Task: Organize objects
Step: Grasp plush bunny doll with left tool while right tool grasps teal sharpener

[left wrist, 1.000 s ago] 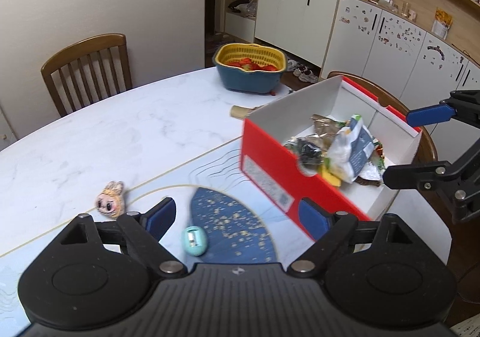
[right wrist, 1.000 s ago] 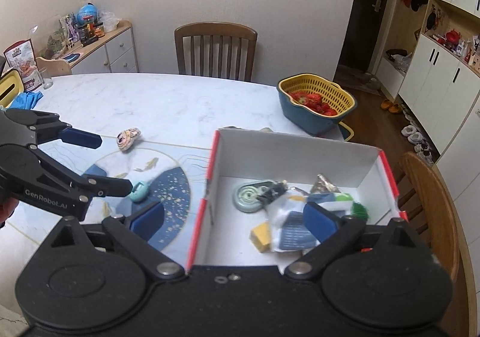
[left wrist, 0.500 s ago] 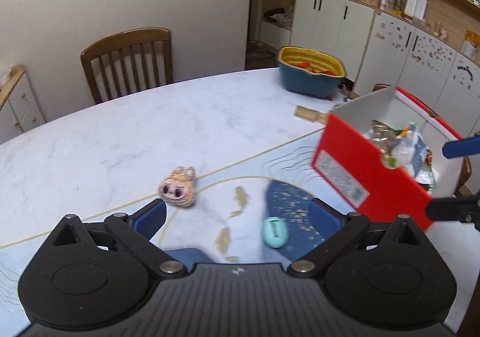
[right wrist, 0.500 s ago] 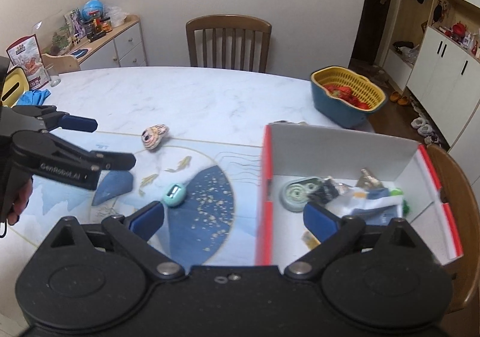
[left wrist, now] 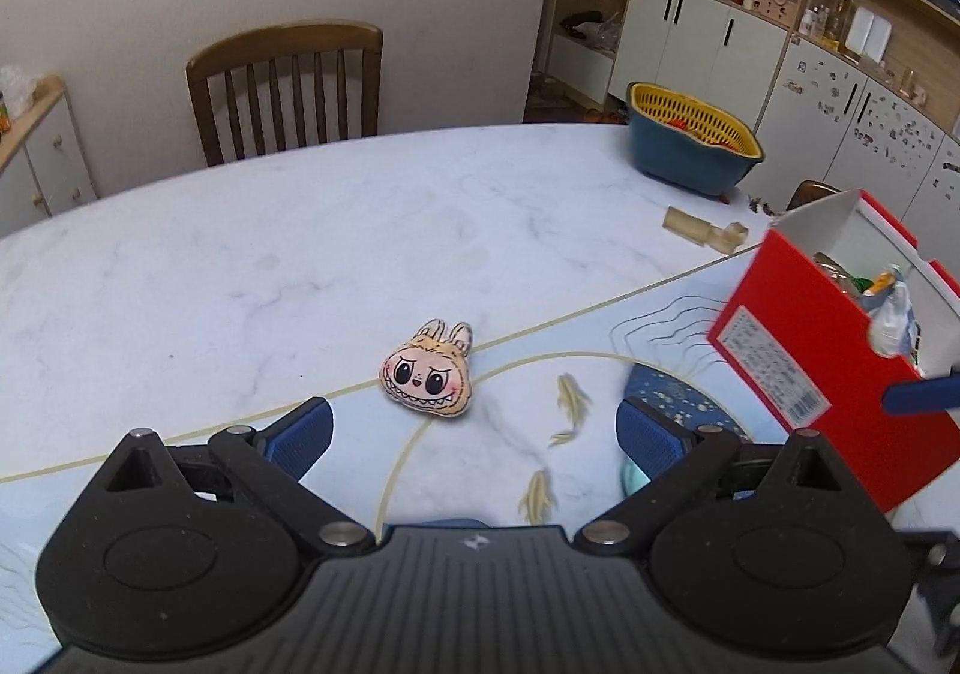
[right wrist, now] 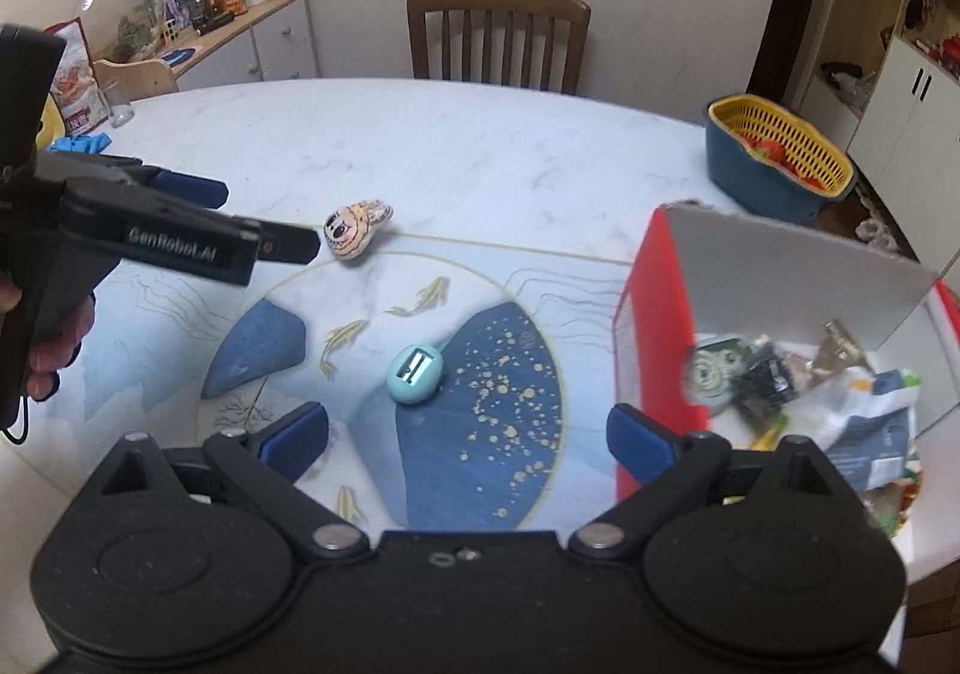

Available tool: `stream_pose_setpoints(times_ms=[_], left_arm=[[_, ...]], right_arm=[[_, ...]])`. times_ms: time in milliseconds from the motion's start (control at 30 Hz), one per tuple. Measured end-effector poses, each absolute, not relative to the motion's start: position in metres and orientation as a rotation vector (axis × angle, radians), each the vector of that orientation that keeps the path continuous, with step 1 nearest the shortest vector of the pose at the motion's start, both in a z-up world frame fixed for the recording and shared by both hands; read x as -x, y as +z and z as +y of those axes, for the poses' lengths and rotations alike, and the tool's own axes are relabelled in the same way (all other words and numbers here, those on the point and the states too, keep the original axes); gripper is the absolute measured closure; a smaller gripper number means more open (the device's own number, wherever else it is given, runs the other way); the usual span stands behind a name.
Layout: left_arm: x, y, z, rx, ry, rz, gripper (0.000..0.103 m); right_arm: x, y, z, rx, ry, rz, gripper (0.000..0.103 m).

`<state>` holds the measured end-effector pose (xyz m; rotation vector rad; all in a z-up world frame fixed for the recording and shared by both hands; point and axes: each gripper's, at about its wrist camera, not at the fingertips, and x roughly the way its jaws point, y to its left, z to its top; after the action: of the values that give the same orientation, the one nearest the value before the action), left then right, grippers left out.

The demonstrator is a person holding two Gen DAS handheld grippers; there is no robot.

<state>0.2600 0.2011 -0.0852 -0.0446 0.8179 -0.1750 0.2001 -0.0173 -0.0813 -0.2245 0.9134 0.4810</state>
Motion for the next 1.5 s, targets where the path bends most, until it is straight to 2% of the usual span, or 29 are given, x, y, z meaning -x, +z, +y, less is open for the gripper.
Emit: stream_pose_setpoints(times_ms=[300, 833, 1200, 1300, 1367, 1500], left_arm=[[-0.291, -0.109, 0.202, 0.023, -0.179, 0.829, 0.002], [-0.321, -0.138, 0.192, -0.041, -0.188, 0.807, 0.002], [-0.327, -0.152, 0.189, -0.070, -0.201, 0.786, 0.003], [-0.328, -0.153, 0.188, -0.080, -0.201, 0.781, 0.009], [-0.330, -0.154, 0.188, -0.084, -0.198, 0.786, 0.020], [-0.331, -0.157, 0.188, -0.091, -0.186, 0.795, 0.031]], right_arm=[[-0.217, -0.107, 0.004, 0.229, 0.467, 0.947, 0.005], [-0.247, -0.146, 0.030, 0.218, 0.420, 1.008, 0.012], [-0.254, -0.159, 0.032, 0.195, 0.438, 1.037, 0.028], [-0.255, -0.160, 0.034, 0.193, 0.441, 1.026, 0.033], [-0.256, -0.159, 0.035, 0.199, 0.443, 1.018, 0.040], [-0.257, -0.158, 0.038, 0.205, 0.448, 1.007, 0.050]])
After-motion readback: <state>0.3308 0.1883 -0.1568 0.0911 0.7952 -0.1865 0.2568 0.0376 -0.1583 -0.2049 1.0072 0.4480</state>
